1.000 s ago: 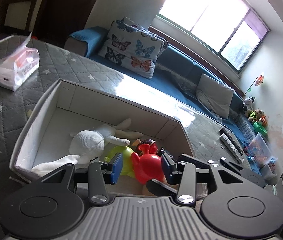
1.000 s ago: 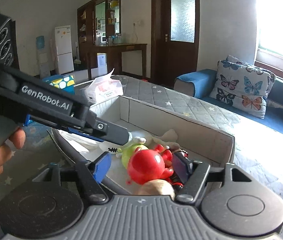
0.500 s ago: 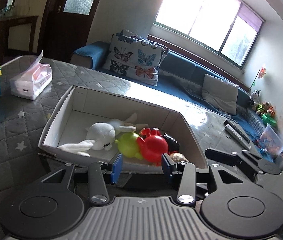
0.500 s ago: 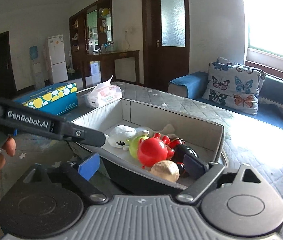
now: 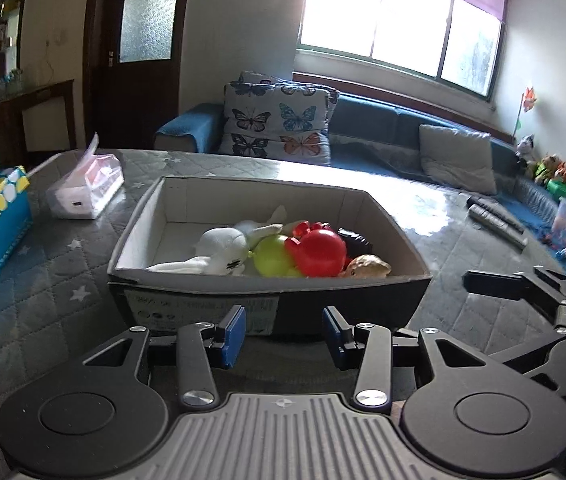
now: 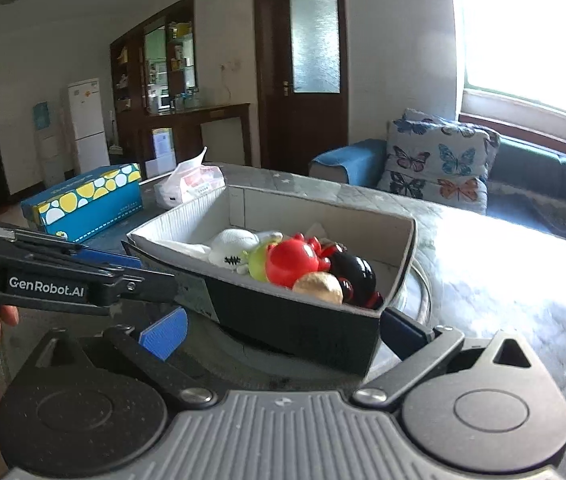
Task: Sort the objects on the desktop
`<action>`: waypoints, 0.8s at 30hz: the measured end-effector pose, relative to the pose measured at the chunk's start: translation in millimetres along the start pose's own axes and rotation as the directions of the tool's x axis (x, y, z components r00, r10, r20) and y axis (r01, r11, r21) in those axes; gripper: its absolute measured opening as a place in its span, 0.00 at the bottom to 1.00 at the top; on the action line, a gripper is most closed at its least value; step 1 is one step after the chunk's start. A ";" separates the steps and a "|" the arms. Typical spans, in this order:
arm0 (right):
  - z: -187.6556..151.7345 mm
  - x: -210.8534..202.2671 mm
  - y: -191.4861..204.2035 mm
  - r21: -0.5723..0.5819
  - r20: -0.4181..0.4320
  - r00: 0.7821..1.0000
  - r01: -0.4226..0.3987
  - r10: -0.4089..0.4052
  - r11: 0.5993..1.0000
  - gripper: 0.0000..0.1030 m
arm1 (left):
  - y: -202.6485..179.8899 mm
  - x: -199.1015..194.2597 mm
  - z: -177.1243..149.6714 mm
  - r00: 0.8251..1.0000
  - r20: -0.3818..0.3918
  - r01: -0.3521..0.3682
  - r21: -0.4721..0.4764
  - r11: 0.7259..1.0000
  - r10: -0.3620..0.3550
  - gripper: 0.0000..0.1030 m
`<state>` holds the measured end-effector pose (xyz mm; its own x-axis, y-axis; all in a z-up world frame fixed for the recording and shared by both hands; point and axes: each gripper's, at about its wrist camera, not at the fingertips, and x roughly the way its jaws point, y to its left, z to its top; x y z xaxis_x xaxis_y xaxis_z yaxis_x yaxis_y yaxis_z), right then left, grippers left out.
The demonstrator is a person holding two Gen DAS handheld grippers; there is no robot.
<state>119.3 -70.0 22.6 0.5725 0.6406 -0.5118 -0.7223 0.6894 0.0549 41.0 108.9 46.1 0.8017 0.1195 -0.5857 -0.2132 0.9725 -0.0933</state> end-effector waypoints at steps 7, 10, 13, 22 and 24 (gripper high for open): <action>-17.1 -1.4 2.0 0.048 -0.031 0.999 0.041 -0.040 0.998 1.00 | -3.9 -6.8 -12.5 0.997 0.007 -0.071 0.026 0.997 0.070 0.44; -24.6 -2.5 3.7 0.072 -0.045 0.998 0.042 -0.039 0.997 1.00 | -3.5 -9.8 -17.1 0.997 0.002 -0.074 0.018 0.997 0.074 0.44; -32.8 -4.1 5.8 0.086 -0.058 0.998 0.044 -0.040 0.995 1.00 | -5.3 -14.0 -20.8 0.996 0.003 -0.088 0.026 0.996 0.088 0.44; -44.6 -12.4 7.7 0.129 -0.068 0.996 0.057 -0.049 0.990 1.00 | -12.3 -16.0 -29.2 0.992 -0.017 -0.126 0.042 0.991 0.127 0.44; -46.5 -13.5 8.0 0.133 -0.071 0.996 0.062 -0.053 0.989 1.00 | -12.5 -14.7 -31.0 0.990 -0.026 -0.140 0.039 0.989 0.141 0.44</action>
<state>87.7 -88.8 -9.9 0.5809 0.5776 -0.5736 -0.6277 0.7665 0.1362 14.6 88.8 30.9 0.7488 0.2502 -0.6138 -0.3015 0.9532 0.0207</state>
